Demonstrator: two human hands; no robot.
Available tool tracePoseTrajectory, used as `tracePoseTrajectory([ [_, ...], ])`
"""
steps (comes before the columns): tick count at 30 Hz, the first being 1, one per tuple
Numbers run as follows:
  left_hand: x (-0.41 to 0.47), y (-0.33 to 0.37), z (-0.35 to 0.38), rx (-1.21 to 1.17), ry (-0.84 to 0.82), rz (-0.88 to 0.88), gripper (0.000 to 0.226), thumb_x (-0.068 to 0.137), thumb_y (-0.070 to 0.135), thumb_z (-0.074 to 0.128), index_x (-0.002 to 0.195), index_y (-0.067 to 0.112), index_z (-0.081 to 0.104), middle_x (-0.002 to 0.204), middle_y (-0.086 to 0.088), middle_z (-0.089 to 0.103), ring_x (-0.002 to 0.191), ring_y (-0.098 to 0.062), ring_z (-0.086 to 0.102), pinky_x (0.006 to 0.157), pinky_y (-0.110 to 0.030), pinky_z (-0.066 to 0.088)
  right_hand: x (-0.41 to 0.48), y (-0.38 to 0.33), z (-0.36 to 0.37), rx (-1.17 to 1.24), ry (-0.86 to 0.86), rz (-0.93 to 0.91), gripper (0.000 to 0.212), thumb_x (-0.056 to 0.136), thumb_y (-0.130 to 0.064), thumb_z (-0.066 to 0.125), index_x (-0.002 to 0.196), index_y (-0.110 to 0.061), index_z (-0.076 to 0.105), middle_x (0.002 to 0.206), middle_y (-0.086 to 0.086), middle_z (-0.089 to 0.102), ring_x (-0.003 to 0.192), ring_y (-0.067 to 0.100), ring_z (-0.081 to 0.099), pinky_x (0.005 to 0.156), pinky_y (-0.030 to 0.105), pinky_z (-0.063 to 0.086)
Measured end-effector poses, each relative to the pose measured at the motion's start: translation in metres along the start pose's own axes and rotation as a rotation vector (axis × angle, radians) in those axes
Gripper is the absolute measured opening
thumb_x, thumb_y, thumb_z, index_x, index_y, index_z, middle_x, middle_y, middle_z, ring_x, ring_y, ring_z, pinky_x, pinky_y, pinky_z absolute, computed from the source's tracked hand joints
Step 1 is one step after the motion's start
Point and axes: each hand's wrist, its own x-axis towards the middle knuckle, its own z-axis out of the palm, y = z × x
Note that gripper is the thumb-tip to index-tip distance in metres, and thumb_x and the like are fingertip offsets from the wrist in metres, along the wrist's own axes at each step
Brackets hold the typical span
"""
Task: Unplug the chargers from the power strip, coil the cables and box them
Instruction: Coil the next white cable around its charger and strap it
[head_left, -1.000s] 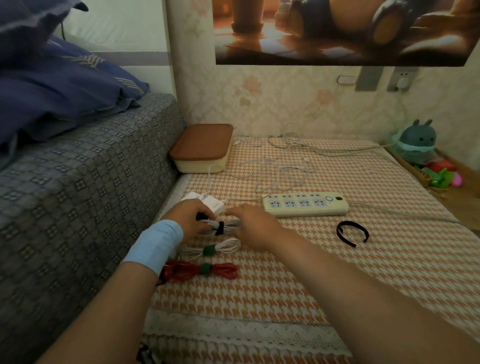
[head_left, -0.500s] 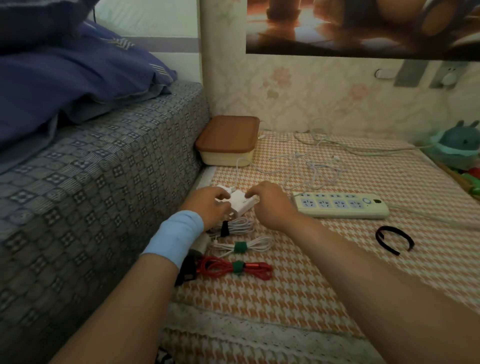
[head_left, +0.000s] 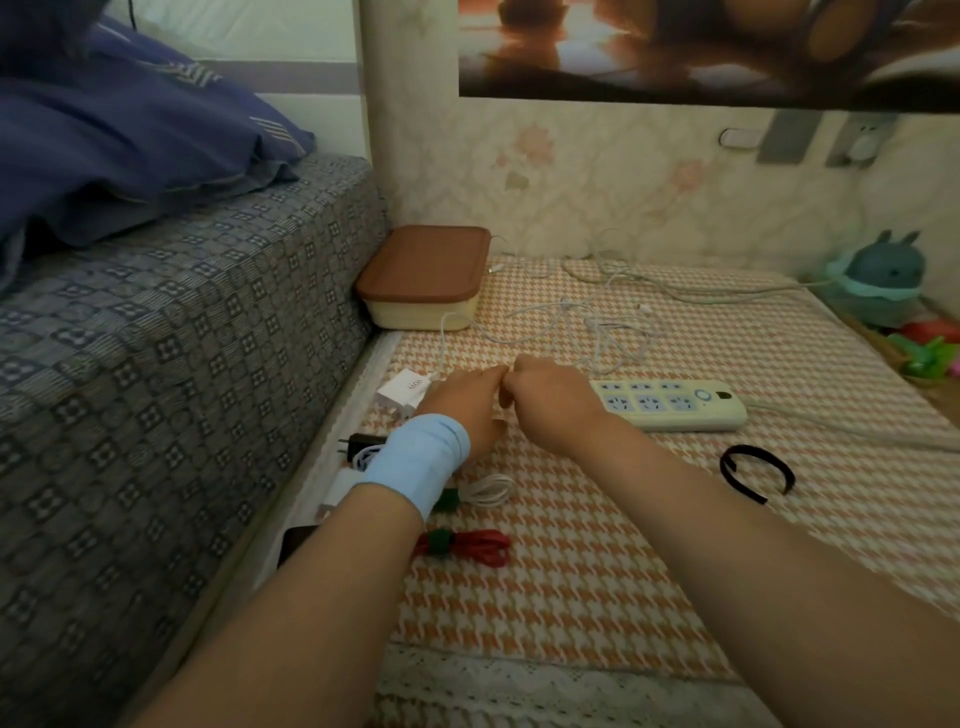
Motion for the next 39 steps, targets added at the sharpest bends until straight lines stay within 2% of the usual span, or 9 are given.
tracePoseTrajectory([
  [4, 0.000, 0.028, -0.002, -0.101, 0.014, 0.010, 0.036, 0.089, 0.026, 0.058, 0.123, 0.024, 0.050, 0.117, -0.006, 0.063, 0.099, -0.028, 0.061, 0.086, -0.043, 0.052, -0.024, 0.010, -0.013, 0.115, 0.120, 0.018, 0.015, 0.094, -0.013, 0.056, 0.096, -0.017, 0.071, 0.103, 0.008, 0.058, 0.099, 0.029, 0.051, 0.083, 0.037, 0.037],
  [10, -0.007, 0.088, -0.009, -0.086, 0.042, 0.128, 0.021, 0.091, 0.027, 0.056, 0.111, 0.027, 0.061, 0.112, 0.003, 0.060, 0.095, -0.019, 0.059, 0.087, -0.040, 0.052, -0.094, 0.071, -0.033, 0.358, 0.156, 0.288, 0.026, 0.086, -0.004, 0.051, 0.073, -0.025, 0.059, 0.084, -0.006, 0.059, 0.076, 0.020, 0.055, 0.064, 0.036, 0.046],
  [13, -0.004, 0.130, 0.001, -0.072, -0.038, 0.195, 0.023, 0.095, 0.025, 0.050, 0.114, 0.033, 0.060, 0.114, 0.004, 0.061, 0.089, -0.020, 0.061, 0.081, -0.041, 0.056, -0.119, 0.120, -0.032, 0.369, 0.114, 0.523, 0.029, 0.088, -0.003, 0.051, 0.084, -0.029, 0.063, 0.094, -0.007, 0.064, 0.082, 0.018, 0.059, 0.062, 0.032, 0.045],
  [16, -0.002, 0.172, 0.021, -0.070, -0.171, 0.270, 0.031, 0.099, 0.028, 0.046, 0.128, 0.034, 0.057, 0.124, 0.001, 0.061, 0.094, -0.023, 0.063, 0.083, -0.042, 0.057, -0.145, 0.160, -0.016, 0.260, -0.092, 0.631, 0.033, 0.093, -0.013, 0.061, 0.123, -0.028, 0.062, 0.125, 0.001, 0.061, 0.102, 0.022, 0.061, 0.077, 0.035, 0.054],
  [18, 0.001, 0.197, 0.035, -0.107, -0.238, 0.242, 0.036, 0.100, 0.033, 0.047, 0.136, 0.029, 0.050, 0.129, -0.002, 0.059, 0.099, -0.024, 0.062, 0.085, -0.040, 0.055, -0.157, 0.177, -0.003, 0.306, -0.144, 0.646, 0.038, 0.093, -0.026, 0.067, 0.130, -0.024, 0.061, 0.122, 0.002, 0.064, 0.101, 0.022, 0.064, 0.079, 0.035, 0.055],
  [22, 0.013, 0.228, 0.057, -0.149, -0.331, 0.058, 0.045, 0.092, 0.049, 0.057, 0.125, 0.019, 0.050, 0.108, -0.006, 0.061, 0.072, -0.018, 0.052, 0.072, -0.034, 0.049, -0.169, 0.190, 0.011, 0.456, -0.116, 0.589, 0.011, 0.091, -0.024, 0.072, 0.092, -0.017, 0.080, 0.080, 0.001, 0.071, 0.071, 0.019, 0.064, 0.060, 0.031, 0.049],
  [27, 0.029, 0.226, 0.070, -0.182, -0.280, -0.002, 0.031, 0.088, 0.033, 0.067, 0.111, 0.013, 0.070, 0.104, -0.007, 0.071, 0.086, -0.026, 0.067, 0.077, -0.037, 0.059, -0.175, 0.192, 0.004, 0.685, 0.053, 0.568, 0.020, 0.094, -0.005, 0.064, 0.090, -0.013, 0.081, 0.076, -0.003, 0.071, 0.072, 0.019, 0.067, 0.066, 0.035, 0.058],
  [33, 0.029, 0.206, 0.057, -0.740, -0.223, -0.142, 0.020, 0.085, 0.013, 0.073, 0.104, 0.007, 0.071, 0.099, -0.005, 0.070, 0.091, -0.024, 0.068, 0.087, -0.037, 0.057, -0.184, 0.198, -0.004, 0.990, 0.145, 0.539, 0.011, 0.095, -0.005, 0.068, 0.099, -0.010, 0.076, 0.084, 0.006, 0.073, 0.063, 0.025, 0.072, 0.054, 0.039, 0.061],
  [39, 0.025, 0.193, 0.044, -1.017, -0.450, -0.200, 0.019, 0.096, 0.006, 0.056, 0.111, -0.002, 0.064, 0.097, -0.016, 0.075, 0.089, -0.029, 0.073, 0.071, -0.034, 0.061, -0.180, 0.198, -0.005, 0.652, 0.248, 0.490, 0.017, 0.083, -0.020, 0.082, 0.088, -0.033, 0.073, 0.092, -0.015, 0.064, 0.077, 0.002, 0.058, 0.072, 0.031, 0.053],
])
